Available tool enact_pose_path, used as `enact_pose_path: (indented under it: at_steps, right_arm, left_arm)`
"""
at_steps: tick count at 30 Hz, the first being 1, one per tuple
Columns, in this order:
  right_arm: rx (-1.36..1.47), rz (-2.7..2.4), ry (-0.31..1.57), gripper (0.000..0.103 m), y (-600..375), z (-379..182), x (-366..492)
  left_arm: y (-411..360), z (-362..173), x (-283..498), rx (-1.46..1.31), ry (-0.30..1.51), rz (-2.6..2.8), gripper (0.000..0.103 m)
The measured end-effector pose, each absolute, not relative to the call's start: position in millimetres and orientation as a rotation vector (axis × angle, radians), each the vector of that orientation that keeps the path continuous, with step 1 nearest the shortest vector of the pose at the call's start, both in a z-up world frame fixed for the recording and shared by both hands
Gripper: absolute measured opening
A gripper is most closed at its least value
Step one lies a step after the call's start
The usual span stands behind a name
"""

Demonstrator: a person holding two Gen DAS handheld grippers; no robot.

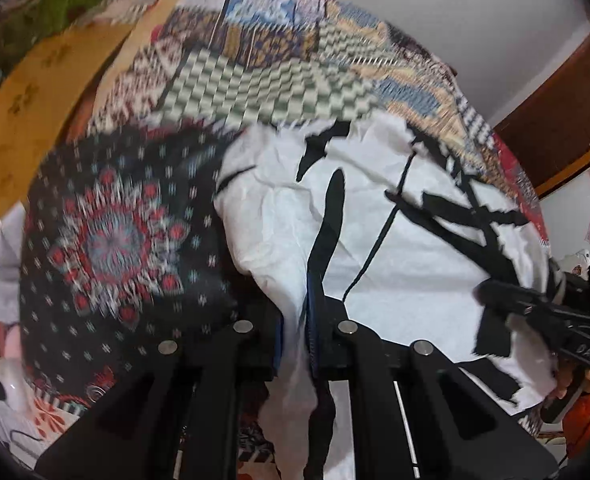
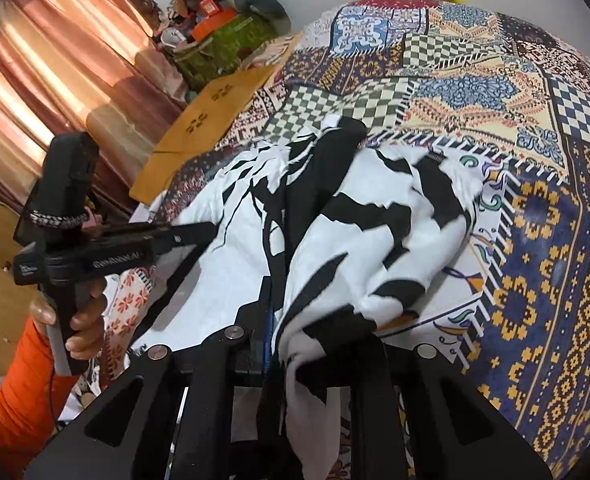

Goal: Fold small clothes

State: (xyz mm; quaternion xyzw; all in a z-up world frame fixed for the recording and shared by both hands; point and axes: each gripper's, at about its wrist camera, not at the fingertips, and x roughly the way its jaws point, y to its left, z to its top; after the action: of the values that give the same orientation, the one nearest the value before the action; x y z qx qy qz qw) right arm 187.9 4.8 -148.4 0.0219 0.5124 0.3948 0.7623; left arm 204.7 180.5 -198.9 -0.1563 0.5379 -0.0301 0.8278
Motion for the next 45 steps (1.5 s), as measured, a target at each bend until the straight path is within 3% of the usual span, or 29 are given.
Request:
enact_pose_path:
  at_steps: [3, 4, 6, 8, 20, 32, 35, 45]
  right_arm:
    - [-0.006, 0.844, 1.122, 0.023, 4, -150, 185]
    - [-0.023, 0.842, 1.125, 0.025, 2, -149, 184]
    - [-0.057, 0.825, 1.120, 0.039, -6, -148, 183]
    - [-0.085, 0.800, 1.101, 0.045, -16, -141, 183]
    - [-0.153, 0.794, 0.869, 0.046, -15, -72, 190]
    - [-0.372, 0.832, 1.056, 0.046, 60, -149, 237]
    - [-0.369, 0.810, 1.079, 0.045, 43, -157, 243]
    - [-0.302, 0.782, 0.984, 0.046, 10, -115, 215]
  left_arm:
    - [179, -209, 199, -0.332, 1.149, -0.063, 0.012]
    - [178, -211, 197, -0.313, 1.151, -0.055, 0.017]
    - [175, -211, 195, -0.281, 1.146, -0.042, 0.025]
    - [176, -210, 192, -0.255, 1.136, -0.034, 0.030]
    - [192, -156, 191, -0.168, 0.986, 0.042, 0.032]
    - [182, -209, 249, -0.168, 1.093, 0.026, 0.034]
    - [184, -212, 247, -0.125, 1.076, 0.038, 0.048]
    - [221, -186, 209, -0.142, 1.025, 0.132, 0.050]
